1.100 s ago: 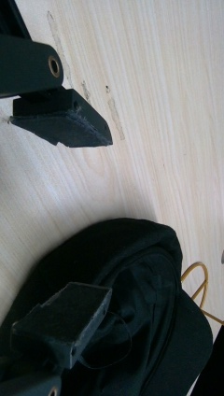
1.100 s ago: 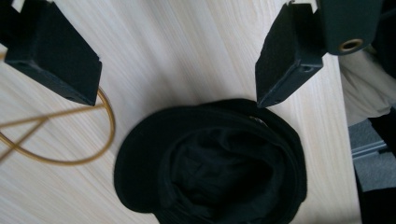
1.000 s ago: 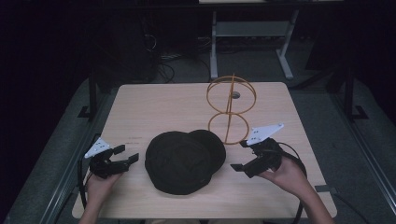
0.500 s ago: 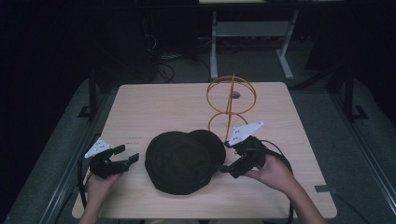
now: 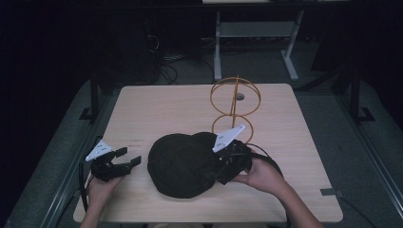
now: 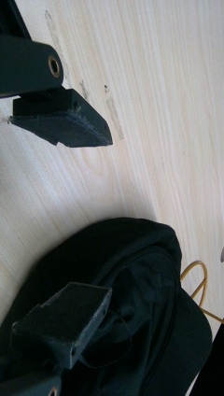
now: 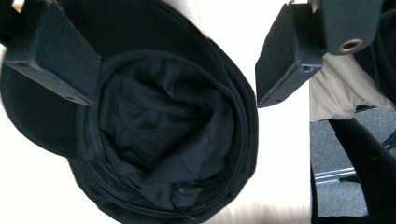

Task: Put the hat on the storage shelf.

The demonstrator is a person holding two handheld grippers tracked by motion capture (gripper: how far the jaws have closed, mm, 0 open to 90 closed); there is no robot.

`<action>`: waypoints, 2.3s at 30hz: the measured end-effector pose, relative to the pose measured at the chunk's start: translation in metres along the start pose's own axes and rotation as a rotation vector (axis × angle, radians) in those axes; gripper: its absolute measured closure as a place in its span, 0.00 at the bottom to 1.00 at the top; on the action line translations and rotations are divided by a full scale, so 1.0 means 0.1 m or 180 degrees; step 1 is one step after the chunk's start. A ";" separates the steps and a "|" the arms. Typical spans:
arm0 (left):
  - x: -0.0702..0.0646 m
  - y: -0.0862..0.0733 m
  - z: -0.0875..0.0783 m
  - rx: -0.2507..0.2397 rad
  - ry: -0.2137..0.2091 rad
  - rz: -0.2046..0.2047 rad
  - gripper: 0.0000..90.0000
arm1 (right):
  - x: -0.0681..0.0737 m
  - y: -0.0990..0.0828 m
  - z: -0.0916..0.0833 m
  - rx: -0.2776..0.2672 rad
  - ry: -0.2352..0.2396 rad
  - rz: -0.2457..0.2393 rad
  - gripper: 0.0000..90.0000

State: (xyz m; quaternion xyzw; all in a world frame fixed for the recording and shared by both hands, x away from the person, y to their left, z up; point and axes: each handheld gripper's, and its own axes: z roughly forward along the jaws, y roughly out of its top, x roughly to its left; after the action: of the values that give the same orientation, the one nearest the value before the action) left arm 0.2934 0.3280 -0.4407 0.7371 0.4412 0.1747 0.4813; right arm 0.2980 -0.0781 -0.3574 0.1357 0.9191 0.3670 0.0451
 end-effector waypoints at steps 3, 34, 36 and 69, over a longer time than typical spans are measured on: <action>0.01 0.00 0.00 -0.0008 0.0002 0.0005 0.24 | 0.03 0.04 0.08 0.0033 0.0058 -0.0040 0.16; 0.02 0.00 0.01 -0.0009 -0.0011 -0.0007 0.25 | 0.38 0.35 0.78 0.0321 0.0305 -0.0511 0.43; 0.02 0.00 0.01 -0.0010 -0.0011 -0.0007 0.24 | 0.38 0.35 0.78 0.0317 0.0314 -0.0534 0.45; 0.01 0.00 0.02 0.0003 -0.0055 0.0015 0.25 | 0.52 0.34 1.25 0.0717 0.0267 -0.0731 0.86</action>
State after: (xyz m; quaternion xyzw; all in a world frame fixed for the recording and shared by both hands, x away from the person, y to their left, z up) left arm 0.2953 0.3277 -0.4421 0.7398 0.4353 0.1693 0.4843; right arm 0.2781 0.0434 -0.4240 0.0185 0.9650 0.2595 0.0329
